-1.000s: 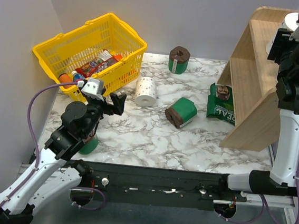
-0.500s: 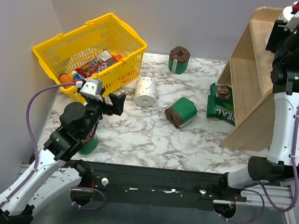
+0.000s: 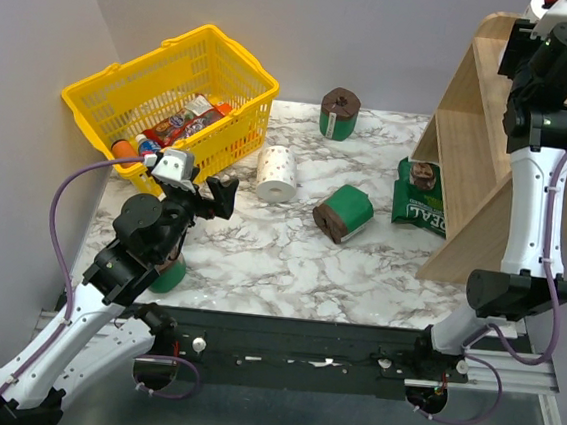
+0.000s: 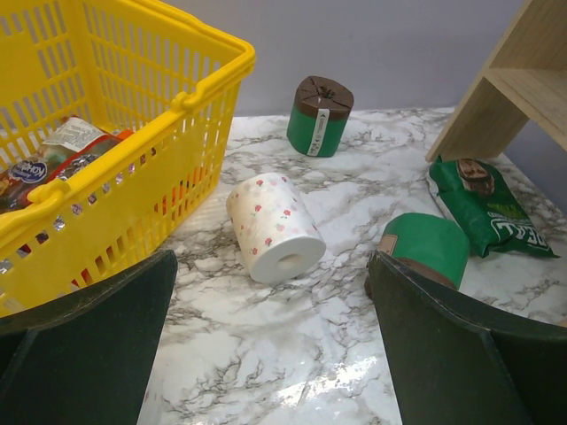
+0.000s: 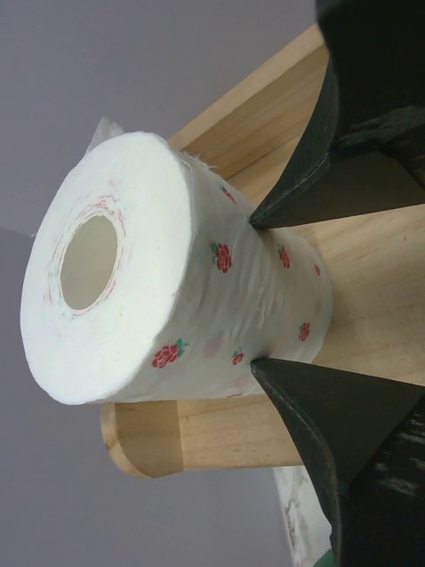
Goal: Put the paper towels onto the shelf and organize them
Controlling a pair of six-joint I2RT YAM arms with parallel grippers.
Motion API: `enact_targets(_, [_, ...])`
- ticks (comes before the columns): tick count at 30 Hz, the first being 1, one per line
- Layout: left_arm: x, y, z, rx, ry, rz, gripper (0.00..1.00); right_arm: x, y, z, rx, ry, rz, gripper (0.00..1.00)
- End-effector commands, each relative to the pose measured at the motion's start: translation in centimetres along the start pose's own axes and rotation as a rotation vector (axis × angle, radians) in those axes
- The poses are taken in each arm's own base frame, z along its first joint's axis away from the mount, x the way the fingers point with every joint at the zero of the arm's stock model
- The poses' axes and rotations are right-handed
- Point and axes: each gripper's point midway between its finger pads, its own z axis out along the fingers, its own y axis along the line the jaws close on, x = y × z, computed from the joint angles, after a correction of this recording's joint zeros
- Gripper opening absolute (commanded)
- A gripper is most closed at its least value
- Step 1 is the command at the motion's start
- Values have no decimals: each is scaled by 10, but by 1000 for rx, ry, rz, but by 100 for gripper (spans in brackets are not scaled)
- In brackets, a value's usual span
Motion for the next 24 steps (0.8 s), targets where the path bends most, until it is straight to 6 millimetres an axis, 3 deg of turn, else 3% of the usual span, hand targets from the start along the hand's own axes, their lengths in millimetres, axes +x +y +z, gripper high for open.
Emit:
enact_targets(1, [-1,-1,-1,5,-3,9,99,2,6,17,-8,-17,2,68])
enact_targets(6, [3,0,2,-5,9,17,99,-8,3,13,-8,-47,-10,70])
enact_targets(10, [5,1,4,-8,17,21,99,-20,3,-10,-69,-75,-11,79])
enact_targets(13, [4,2,4,-15,16,21,99,-24,-3,-36,-90,-84,-9,83])
enact_targets(14, [4,3,4,-23,14,22,99,-34,-10,-51,-88,-109,-4,83])
enact_targets(17, [3,6,3,-37,7,20,99,-35,-2,-68,-166,-124,-23,85])
enact_targets(20, [2,9,2,-53,1,17,99,-44,13,-94,-263,-161,-9,85])
enact_targets(21, [1,12,2,-73,-3,17,99,-55,23,-113,-317,-200,-5,85])
enact_targets(22, [1,14,2,-84,-3,18,99,-43,41,-117,-380,-187,-32,85])
enact_targets(23, [0,16,1,-94,-7,18,99,-44,51,-124,-406,-211,-54,85])
enact_targets(24, [-1,20,0,-113,-7,20,99,-49,77,-139,-468,-242,-77,85])
